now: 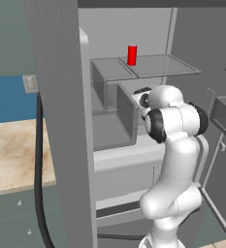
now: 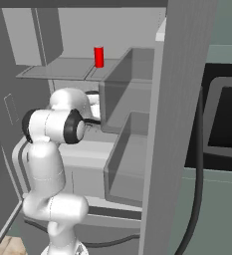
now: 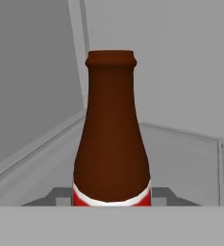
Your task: Open the fridge, grab two sodas, and place both sodas inside the bowl with ice on the dining counter.
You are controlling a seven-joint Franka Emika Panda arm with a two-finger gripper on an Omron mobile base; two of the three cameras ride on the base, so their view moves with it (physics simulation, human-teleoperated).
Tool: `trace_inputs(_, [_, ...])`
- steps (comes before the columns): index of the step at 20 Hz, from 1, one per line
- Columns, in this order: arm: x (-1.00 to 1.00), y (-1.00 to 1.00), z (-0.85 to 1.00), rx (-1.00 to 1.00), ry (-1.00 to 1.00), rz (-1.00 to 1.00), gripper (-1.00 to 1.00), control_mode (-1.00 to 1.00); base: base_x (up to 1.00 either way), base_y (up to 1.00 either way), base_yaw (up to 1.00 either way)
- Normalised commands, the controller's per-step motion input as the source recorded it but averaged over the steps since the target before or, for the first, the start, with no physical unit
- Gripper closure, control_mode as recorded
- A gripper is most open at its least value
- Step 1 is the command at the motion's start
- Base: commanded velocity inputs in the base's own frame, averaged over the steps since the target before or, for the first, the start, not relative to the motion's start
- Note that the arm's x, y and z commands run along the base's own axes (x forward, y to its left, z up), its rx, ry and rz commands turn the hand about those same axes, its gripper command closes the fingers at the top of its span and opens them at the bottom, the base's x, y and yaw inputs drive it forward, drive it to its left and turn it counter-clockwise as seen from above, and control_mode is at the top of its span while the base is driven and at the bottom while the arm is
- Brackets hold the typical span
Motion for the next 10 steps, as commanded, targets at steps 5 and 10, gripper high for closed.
trace_inputs(5, [-0.92,-0.04,0.09,0.0,0.0,0.0,1.0,-1.0,0.0,0.0,0.0])
trace_inputs(10, [-0.78,0.0,0.47,0.0,0.05,0.0,1.0,-1.0,0.0,0.0,0.0])
